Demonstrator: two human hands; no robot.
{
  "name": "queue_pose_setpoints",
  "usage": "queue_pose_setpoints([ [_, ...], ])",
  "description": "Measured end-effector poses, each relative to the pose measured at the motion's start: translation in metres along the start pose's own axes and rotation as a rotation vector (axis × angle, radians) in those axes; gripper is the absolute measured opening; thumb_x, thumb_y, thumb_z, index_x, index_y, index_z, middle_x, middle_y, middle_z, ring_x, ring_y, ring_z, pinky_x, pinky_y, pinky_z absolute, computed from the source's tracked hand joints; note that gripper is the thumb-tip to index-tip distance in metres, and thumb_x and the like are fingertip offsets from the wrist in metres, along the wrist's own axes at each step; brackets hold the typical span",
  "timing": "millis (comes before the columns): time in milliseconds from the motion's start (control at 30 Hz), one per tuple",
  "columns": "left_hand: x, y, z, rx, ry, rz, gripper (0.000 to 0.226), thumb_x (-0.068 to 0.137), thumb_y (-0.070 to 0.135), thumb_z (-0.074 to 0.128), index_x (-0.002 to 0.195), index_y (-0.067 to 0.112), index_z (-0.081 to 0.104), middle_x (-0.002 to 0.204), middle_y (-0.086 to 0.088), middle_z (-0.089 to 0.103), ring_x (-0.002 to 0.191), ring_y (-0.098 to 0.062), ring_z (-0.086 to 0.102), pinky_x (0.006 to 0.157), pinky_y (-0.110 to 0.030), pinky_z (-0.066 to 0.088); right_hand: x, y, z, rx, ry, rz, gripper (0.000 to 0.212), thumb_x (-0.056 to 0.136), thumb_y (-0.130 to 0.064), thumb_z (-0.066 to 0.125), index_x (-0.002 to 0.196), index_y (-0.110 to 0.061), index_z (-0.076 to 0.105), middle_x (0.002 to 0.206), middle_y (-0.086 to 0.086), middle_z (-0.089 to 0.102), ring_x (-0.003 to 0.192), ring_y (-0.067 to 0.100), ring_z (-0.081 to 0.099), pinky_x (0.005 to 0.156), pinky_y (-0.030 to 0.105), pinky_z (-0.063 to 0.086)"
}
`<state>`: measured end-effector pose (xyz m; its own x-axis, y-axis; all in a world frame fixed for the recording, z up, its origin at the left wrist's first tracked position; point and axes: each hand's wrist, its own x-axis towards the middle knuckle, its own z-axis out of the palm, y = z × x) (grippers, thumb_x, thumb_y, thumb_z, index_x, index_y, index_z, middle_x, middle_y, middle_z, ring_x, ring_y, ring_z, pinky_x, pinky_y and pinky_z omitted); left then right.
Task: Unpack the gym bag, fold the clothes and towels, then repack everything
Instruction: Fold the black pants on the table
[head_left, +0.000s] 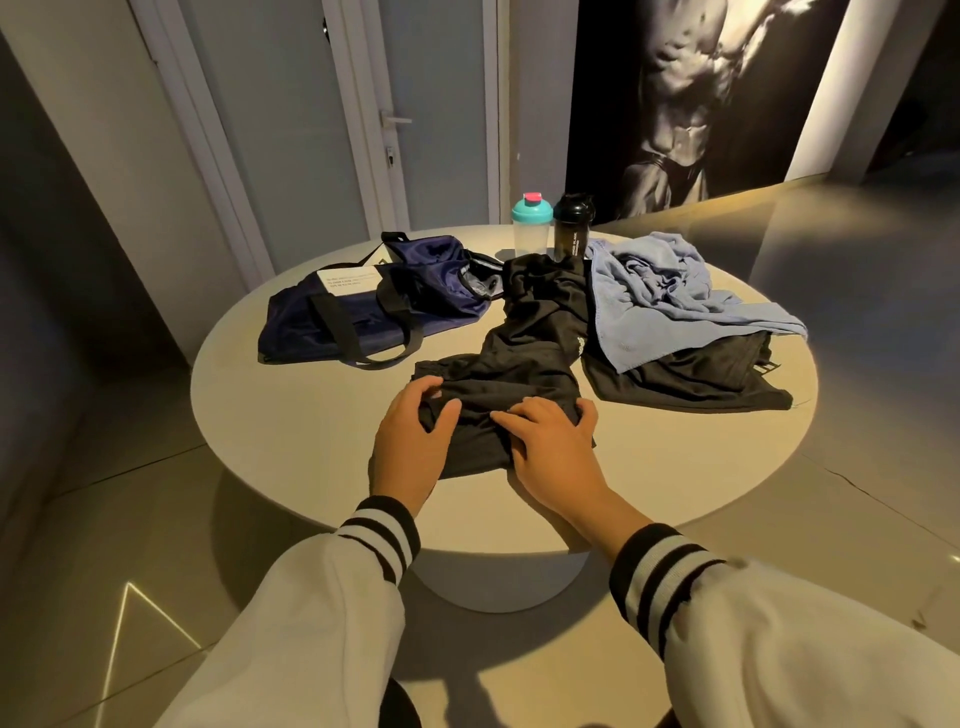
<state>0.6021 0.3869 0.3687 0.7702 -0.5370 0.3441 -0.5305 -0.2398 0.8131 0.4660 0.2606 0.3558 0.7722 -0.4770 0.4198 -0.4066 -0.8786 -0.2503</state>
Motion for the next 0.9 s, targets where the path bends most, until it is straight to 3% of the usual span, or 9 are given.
queue_pose_setpoints([
  [100,-0.004,-0.002,-0.001,-0.182,-0.161,-0.027,0.050,0.082,0.039,0.068,0.129,0.048,0.053,0.131,0.017,0.055,0.120,-0.020,0.057,0.094,-0.046,0.056,0.001,0.001,-0.004,0.084,-0.016,0.103,0.038,0.102,-0.019,0.047,0.135,-0.033,0.059,0.126,-0.009,0.062,0.126,0.016,0.049,0.117,0.056,0.002],
  [167,-0.006,-0.002,-0.001,-0.147,-0.239,-0.019,0.063,0.073,0.036,0.067,0.131,0.054,0.048,0.134,0.021,0.051,0.120,-0.022,0.053,0.096,-0.053,0.053,0.003,0.001,-0.006,0.125,-0.014,0.170,0.038,0.103,-0.017,0.044,0.135,-0.033,0.058,0.121,-0.007,0.065,0.121,0.018,0.052,0.116,0.054,0.006],
  [300,-0.006,0.001,0.001,0.092,-0.266,0.110,0.054,0.083,0.023,0.066,0.124,0.053,0.047,0.134,0.021,0.044,0.110,-0.008,0.044,0.107,-0.048,0.042,0.009,0.002,-0.004,0.172,0.032,0.272,0.034,0.104,-0.019,0.042,0.131,-0.035,0.056,0.108,-0.007,0.066,0.110,0.019,0.056,0.113,0.054,0.014],
  [433,0.000,-0.005,0.002,-0.055,-0.168,0.044,0.023,0.098,0.027,0.061,0.121,0.032,0.065,0.123,0.009,0.061,0.111,-0.013,0.060,0.100,-0.044,0.053,0.011,0.000,-0.005,0.209,0.101,0.331,0.027,0.107,-0.027,0.036,0.126,-0.031,0.055,0.103,-0.005,0.068,0.106,0.020,0.060,0.114,0.052,0.014],
  [500,0.001,-0.006,0.002,-0.063,-0.127,-0.029,0.027,0.100,0.037,0.059,0.125,0.028,0.064,0.119,0.007,0.068,0.110,-0.013,0.063,0.097,-0.044,0.056,0.009,-0.003,-0.008,0.219,0.120,0.341,0.028,0.108,-0.032,0.032,0.126,-0.029,0.054,0.101,-0.006,0.067,0.105,0.019,0.061,0.115,0.051,0.013],
  [633,0.003,-0.007,0.001,-0.008,-0.036,-0.061,0.036,0.100,0.048,0.054,0.133,0.032,0.056,0.127,0.004,0.066,0.115,-0.018,0.062,0.098,-0.045,0.055,0.000,-0.008,-0.007,0.137,0.232,0.076,0.024,0.103,-0.034,0.044,0.125,-0.030,0.053,0.120,-0.008,0.058,0.121,0.015,0.051,0.112,0.048,0.018],
  [733,0.003,-0.004,0.000,-0.051,-0.004,-0.015,0.036,0.102,0.034,0.055,0.137,0.041,0.046,0.132,0.007,0.061,0.118,-0.015,0.060,0.097,-0.039,0.055,-0.004,-0.007,-0.005,0.088,0.113,-0.220,0.027,0.098,-0.032,0.050,0.125,-0.032,0.055,0.129,-0.006,0.051,0.128,0.017,0.044,0.111,0.047,0.021],
  [833,0.001,-0.003,-0.002,-0.013,0.041,0.045,0.036,0.104,0.023,0.051,0.133,0.044,0.045,0.136,0.008,0.052,0.117,-0.010,0.055,0.098,-0.037,0.054,-0.001,-0.003,0.001,0.103,-0.010,-0.190,0.030,0.102,-0.034,0.047,0.129,-0.035,0.060,0.133,-0.010,0.052,0.132,0.013,0.040,0.115,0.047,0.015],
  [900,0.000,-0.003,-0.001,0.031,0.049,0.114,0.024,0.104,0.021,0.050,0.117,0.041,0.054,0.140,0.008,0.043,0.116,-0.008,0.051,0.102,-0.036,0.051,0.002,-0.002,0.003,0.114,-0.035,-0.124,0.034,0.105,-0.037,0.041,0.135,-0.036,0.057,0.137,-0.013,0.052,0.133,0.009,0.039,0.116,0.045,0.013],
])
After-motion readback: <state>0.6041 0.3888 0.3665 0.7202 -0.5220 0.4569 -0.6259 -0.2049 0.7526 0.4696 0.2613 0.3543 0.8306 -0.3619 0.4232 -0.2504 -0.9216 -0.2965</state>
